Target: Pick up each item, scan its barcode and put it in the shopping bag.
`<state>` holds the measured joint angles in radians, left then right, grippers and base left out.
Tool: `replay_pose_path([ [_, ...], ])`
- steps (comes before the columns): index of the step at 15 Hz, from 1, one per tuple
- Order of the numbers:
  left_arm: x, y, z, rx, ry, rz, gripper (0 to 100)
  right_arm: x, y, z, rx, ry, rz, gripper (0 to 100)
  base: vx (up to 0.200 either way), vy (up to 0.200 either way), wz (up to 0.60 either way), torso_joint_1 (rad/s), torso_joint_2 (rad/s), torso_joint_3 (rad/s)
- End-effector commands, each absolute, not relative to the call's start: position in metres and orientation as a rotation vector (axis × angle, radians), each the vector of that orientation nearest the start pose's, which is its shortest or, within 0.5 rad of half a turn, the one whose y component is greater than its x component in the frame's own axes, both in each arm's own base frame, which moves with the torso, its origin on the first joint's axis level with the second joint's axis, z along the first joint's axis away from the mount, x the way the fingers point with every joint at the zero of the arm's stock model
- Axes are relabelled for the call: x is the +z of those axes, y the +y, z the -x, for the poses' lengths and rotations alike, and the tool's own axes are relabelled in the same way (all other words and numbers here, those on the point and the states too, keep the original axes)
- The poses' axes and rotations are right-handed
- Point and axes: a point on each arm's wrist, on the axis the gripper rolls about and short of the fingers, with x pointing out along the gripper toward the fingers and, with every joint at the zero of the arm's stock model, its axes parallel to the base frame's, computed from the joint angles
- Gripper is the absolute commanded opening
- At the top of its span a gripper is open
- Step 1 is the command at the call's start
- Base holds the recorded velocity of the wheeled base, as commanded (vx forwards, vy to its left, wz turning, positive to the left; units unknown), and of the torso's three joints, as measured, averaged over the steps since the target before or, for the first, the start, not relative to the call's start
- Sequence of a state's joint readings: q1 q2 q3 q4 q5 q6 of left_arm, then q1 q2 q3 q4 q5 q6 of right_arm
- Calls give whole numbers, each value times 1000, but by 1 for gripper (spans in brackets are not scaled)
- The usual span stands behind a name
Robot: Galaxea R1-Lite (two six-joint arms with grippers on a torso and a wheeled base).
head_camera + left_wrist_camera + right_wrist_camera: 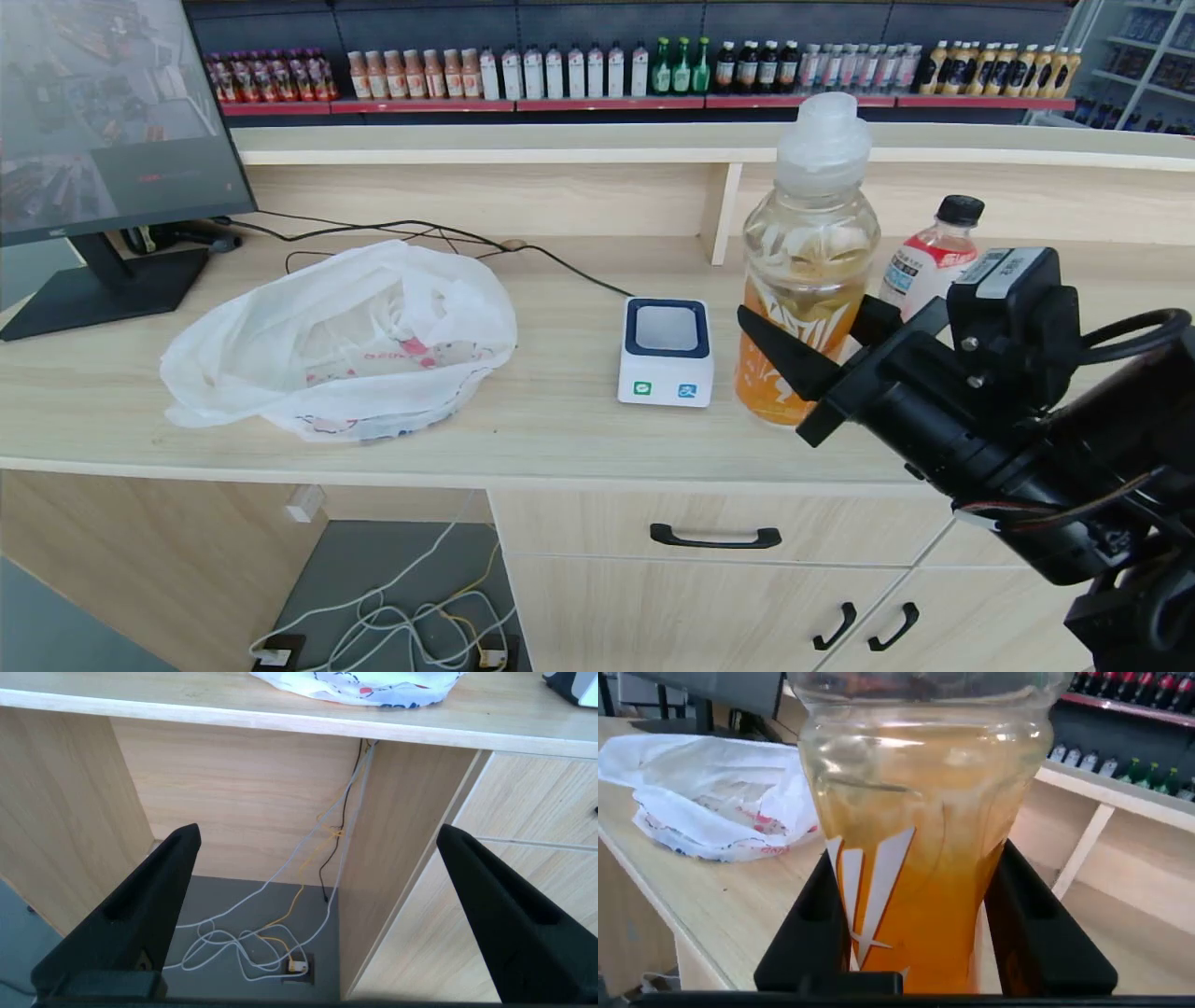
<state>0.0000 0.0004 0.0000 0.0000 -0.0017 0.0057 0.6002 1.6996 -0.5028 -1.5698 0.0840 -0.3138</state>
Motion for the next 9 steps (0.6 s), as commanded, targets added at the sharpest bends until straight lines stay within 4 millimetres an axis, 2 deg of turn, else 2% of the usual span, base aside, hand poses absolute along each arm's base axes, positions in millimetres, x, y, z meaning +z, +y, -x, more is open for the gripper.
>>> replay_pose_path([
  [1,75,0,23,-2,0,-6,100,190,153,-222,583,-385,92,0,0,0,0,0,0,0],
  [2,75,0,23,-2,0,-6,100,190,152,-222,578,-363,26,0,0,0,0,0,0,0],
  [9,75,0,23,-2,0,-6,100,190,157,-230,610,-310,-156,0,0,0,0,0,0,0],
])
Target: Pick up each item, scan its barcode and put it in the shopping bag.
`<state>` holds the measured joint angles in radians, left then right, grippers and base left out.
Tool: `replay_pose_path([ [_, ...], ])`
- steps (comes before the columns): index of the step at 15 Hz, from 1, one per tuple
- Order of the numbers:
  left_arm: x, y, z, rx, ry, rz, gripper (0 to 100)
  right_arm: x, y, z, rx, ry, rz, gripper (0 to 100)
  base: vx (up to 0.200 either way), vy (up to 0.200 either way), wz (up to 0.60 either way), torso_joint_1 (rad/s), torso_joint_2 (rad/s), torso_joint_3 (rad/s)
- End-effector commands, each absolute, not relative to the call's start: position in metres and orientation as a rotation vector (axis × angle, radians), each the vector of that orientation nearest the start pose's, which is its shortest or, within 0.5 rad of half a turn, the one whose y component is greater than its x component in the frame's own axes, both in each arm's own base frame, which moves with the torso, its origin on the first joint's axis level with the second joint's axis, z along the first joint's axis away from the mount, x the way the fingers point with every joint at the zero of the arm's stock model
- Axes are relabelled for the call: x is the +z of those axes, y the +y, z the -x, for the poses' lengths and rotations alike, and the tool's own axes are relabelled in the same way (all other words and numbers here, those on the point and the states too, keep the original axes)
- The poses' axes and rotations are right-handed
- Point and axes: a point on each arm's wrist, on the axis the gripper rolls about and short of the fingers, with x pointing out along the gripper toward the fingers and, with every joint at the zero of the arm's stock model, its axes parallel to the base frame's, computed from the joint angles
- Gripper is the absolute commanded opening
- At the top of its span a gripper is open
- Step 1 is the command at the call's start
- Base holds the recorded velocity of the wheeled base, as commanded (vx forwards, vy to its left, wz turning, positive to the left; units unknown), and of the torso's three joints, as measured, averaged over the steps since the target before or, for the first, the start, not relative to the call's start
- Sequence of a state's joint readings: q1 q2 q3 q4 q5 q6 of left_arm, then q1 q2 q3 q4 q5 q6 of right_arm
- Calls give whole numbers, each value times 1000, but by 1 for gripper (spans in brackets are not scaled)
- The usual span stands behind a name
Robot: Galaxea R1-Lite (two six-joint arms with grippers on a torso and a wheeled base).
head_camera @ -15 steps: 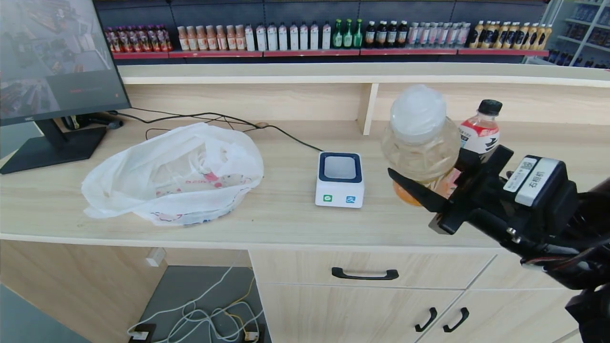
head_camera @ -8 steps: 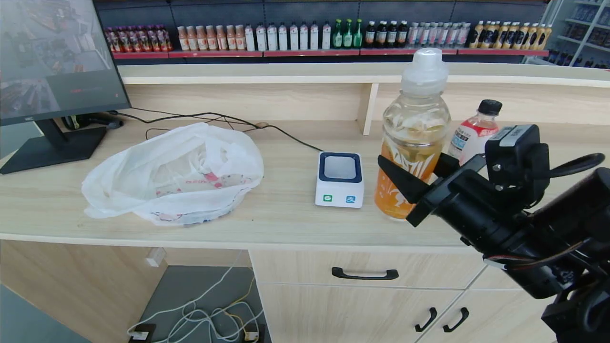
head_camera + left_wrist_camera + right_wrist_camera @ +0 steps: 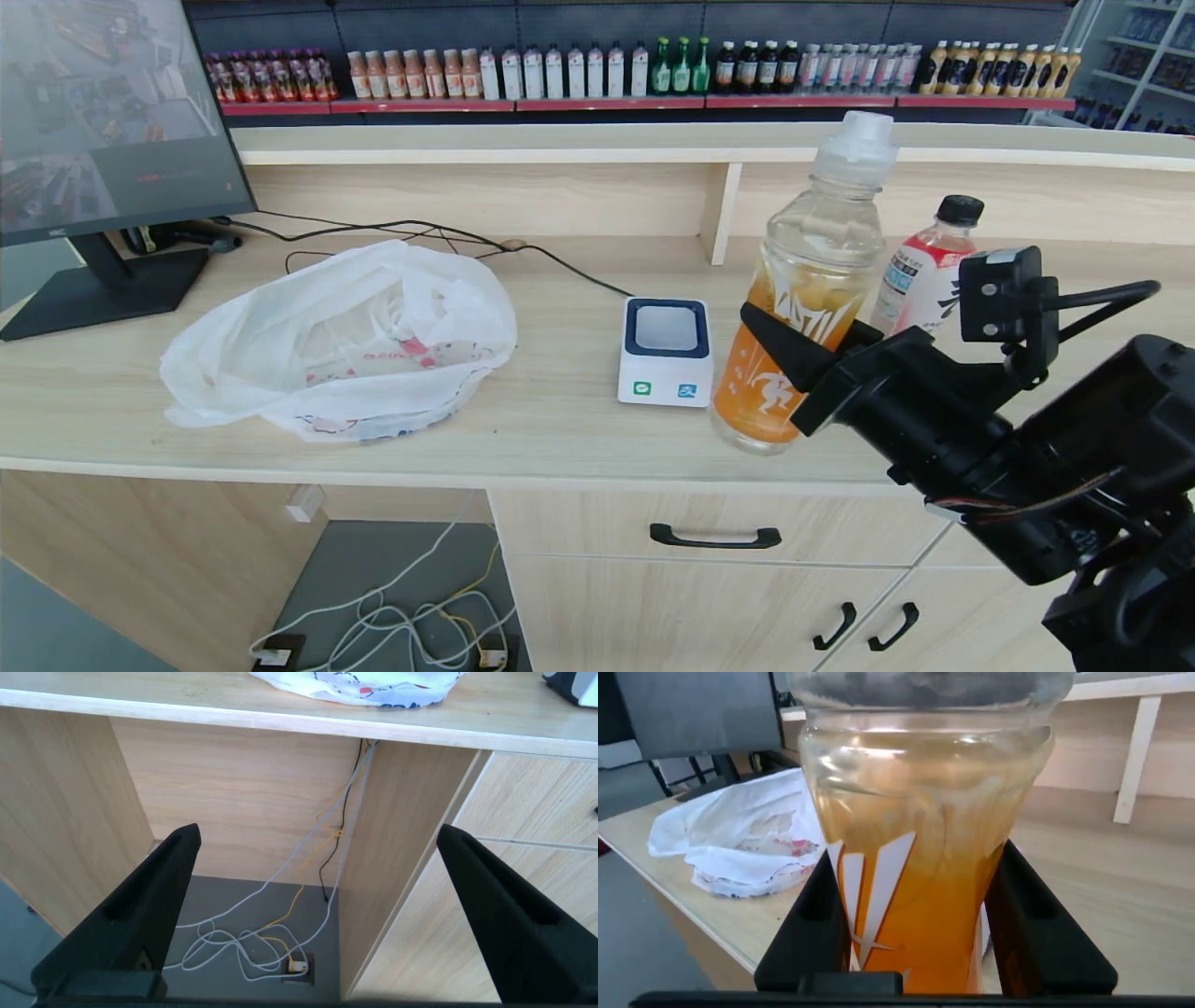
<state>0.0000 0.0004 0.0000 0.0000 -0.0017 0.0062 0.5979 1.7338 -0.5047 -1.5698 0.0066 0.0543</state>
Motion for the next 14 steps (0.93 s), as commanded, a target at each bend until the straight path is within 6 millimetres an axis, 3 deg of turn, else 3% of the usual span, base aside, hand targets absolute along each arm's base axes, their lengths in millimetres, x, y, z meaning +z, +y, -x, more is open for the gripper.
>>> replay_pose_path([
  [1,75,0,23,-2,0,-6,100,193,158,-231,617,-315,-192,0,0,0,0,0,0,0],
  [6,75,0,23,-2,0,-6,100,198,161,-236,634,-311,-291,0,0,0,0,0,0,0],
  [10,75,0,23,-2,0,-6,100,208,180,-263,652,-349,-409,0,0,0,0,0,0,0],
  [14,75,0,23,-2,0,-6,100,203,197,-289,667,-331,-539,0,0,0,0,0,0,0],
])
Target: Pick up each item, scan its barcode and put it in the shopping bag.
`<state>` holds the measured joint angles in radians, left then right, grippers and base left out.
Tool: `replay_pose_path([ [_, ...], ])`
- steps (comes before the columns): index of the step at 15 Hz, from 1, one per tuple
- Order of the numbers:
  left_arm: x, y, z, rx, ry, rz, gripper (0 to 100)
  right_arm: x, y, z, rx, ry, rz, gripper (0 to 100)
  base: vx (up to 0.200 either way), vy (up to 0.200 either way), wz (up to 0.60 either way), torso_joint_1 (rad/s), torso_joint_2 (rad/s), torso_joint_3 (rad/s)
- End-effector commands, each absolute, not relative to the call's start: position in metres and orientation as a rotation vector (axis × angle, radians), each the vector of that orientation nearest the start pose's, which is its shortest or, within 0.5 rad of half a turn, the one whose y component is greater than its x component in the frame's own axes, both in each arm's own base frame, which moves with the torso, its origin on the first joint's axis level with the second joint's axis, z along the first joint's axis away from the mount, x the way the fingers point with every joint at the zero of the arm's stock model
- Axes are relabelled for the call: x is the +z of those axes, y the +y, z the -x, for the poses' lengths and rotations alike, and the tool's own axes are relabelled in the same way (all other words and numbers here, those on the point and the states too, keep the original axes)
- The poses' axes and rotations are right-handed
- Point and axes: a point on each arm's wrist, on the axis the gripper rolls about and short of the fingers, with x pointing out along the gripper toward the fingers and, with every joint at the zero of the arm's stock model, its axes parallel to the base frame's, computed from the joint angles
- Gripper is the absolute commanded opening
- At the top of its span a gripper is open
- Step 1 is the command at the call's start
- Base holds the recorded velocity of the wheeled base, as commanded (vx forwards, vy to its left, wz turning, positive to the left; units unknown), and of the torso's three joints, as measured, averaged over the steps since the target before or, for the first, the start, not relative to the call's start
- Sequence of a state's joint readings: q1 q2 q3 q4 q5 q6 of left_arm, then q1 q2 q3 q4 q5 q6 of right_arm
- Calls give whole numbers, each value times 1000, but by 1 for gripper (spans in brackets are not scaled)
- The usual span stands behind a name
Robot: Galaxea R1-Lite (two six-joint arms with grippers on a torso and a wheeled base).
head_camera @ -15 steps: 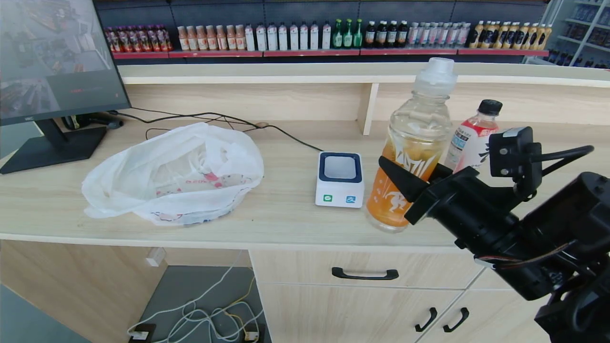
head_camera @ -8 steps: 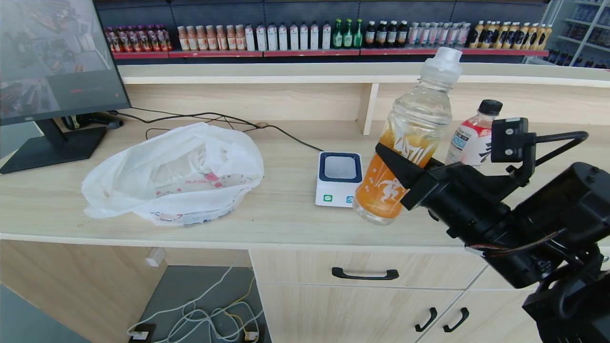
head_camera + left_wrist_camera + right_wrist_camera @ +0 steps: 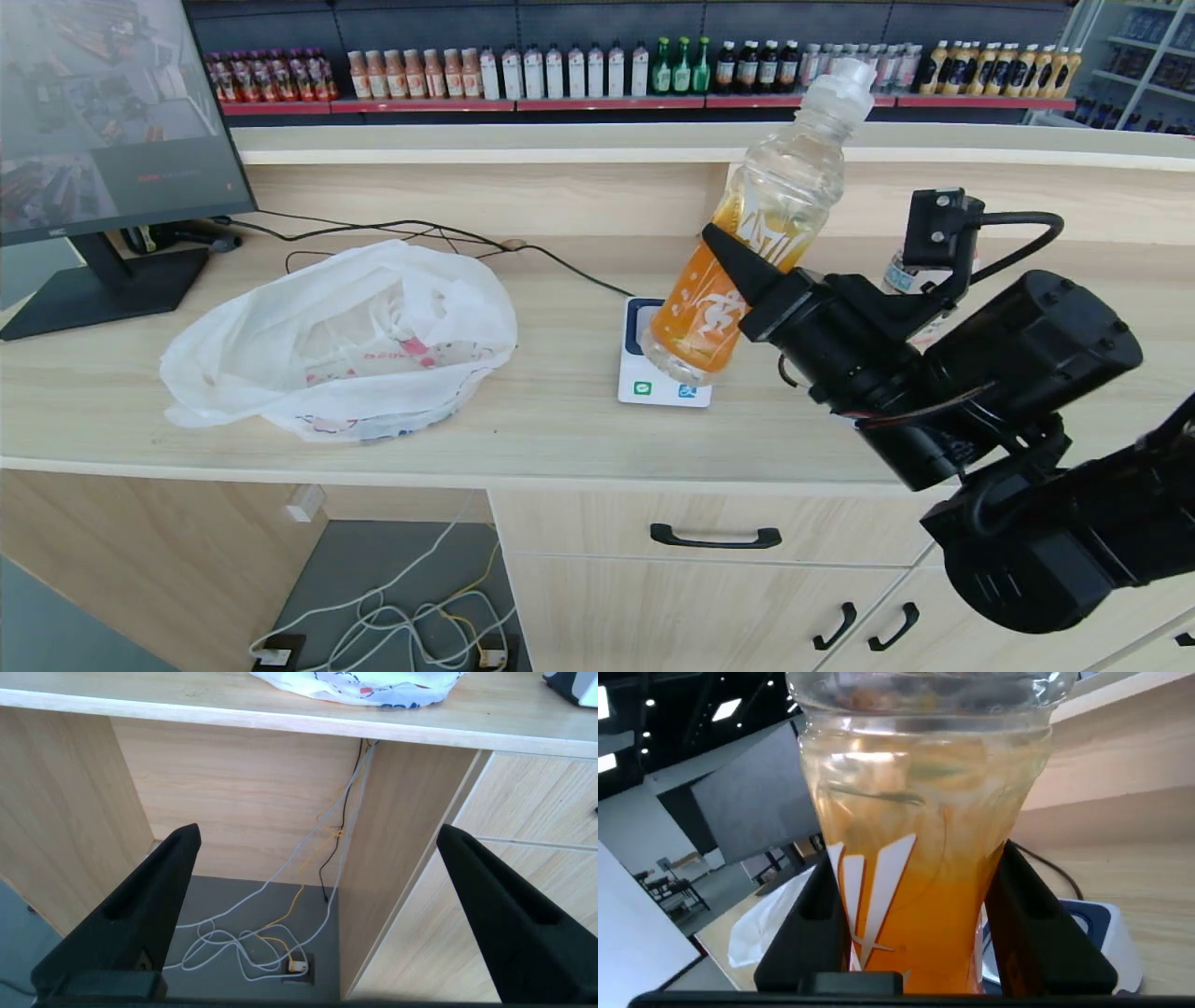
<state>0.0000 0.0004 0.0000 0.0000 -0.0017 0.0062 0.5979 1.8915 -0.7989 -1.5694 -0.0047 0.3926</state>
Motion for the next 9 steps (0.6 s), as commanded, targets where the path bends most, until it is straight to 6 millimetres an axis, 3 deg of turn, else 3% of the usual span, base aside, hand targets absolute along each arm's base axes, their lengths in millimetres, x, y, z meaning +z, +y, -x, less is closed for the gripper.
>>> replay_pose_path([
  [1,75,0,23,-2,0,-6,100,204,199,-293,663,-336,-558,0,0,0,0,0,0,0],
  [3,75,0,23,-2,0,-6,100,216,206,-308,591,-371,-789,0,0,0,0,0,0,0],
  [5,75,0,23,-2,0,-6,100,212,207,-317,547,-364,-896,0,0,0,0,0,0,0],
  [9,75,0,23,-2,0,-6,100,187,213,-350,445,-347,-1102,0,0,0,0,0,0,0],
])
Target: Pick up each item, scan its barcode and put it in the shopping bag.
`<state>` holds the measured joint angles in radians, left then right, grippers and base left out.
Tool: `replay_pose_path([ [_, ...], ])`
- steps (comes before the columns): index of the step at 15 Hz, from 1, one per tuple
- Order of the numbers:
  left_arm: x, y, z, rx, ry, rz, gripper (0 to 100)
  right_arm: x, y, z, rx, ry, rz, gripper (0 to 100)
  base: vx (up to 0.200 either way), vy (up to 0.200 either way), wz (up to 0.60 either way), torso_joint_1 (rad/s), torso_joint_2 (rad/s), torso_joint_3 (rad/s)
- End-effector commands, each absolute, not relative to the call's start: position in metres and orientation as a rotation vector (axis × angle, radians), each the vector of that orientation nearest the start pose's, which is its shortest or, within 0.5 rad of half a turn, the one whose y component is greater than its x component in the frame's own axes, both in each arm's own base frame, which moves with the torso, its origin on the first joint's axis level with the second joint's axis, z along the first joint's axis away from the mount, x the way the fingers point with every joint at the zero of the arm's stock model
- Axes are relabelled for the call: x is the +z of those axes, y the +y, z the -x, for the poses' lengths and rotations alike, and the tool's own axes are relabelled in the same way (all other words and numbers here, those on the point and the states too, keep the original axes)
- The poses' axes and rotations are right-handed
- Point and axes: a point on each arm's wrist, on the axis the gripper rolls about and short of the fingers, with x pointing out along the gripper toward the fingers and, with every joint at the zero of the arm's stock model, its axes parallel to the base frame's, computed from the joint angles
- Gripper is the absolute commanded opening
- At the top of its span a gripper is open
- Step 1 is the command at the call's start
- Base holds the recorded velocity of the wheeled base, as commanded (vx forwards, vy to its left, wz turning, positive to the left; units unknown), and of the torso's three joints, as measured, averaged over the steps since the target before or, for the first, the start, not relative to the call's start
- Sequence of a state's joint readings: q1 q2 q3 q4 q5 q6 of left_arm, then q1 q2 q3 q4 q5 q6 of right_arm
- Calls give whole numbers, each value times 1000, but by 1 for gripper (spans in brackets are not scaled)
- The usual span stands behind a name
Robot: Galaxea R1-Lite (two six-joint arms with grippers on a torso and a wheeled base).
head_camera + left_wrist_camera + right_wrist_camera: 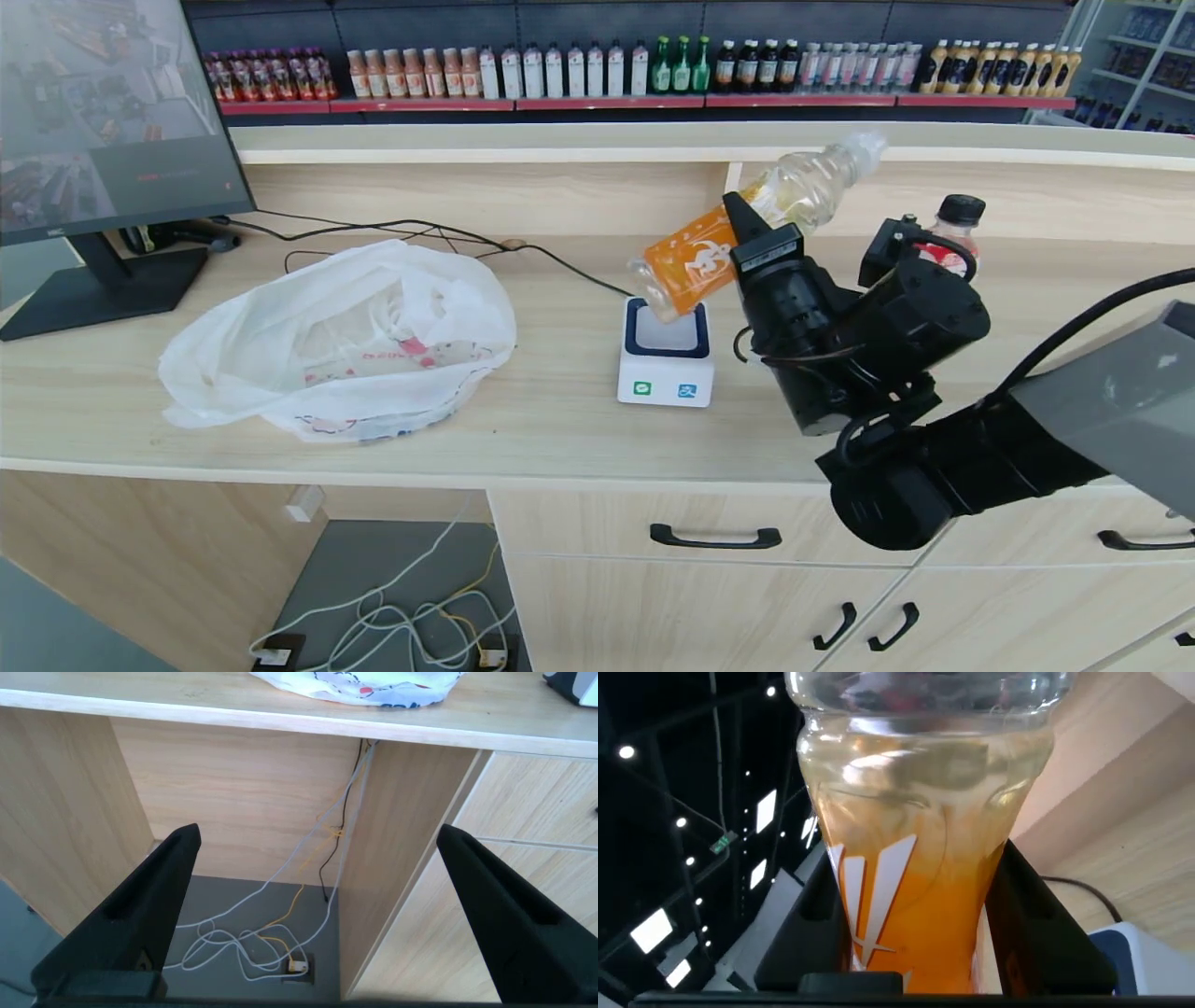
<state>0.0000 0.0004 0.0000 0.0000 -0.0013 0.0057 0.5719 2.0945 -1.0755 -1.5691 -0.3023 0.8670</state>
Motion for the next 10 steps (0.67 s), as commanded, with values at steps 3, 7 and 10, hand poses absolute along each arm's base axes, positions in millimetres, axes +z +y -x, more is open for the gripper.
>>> replay_pose_path([
  [3,75,0,23,-2,0,-6,100,189,214,-352,454,-356,-1133,0,0,0,0,0,0,0],
  [7,75,0,23,0,0,-6,100,175,215,-356,416,-325,-1167,0,0,0,0,0,0,0],
  [10,75,0,23,-2,0,-6,100,174,215,-355,407,-321,-1167,0,0,0,0,0,0,0],
])
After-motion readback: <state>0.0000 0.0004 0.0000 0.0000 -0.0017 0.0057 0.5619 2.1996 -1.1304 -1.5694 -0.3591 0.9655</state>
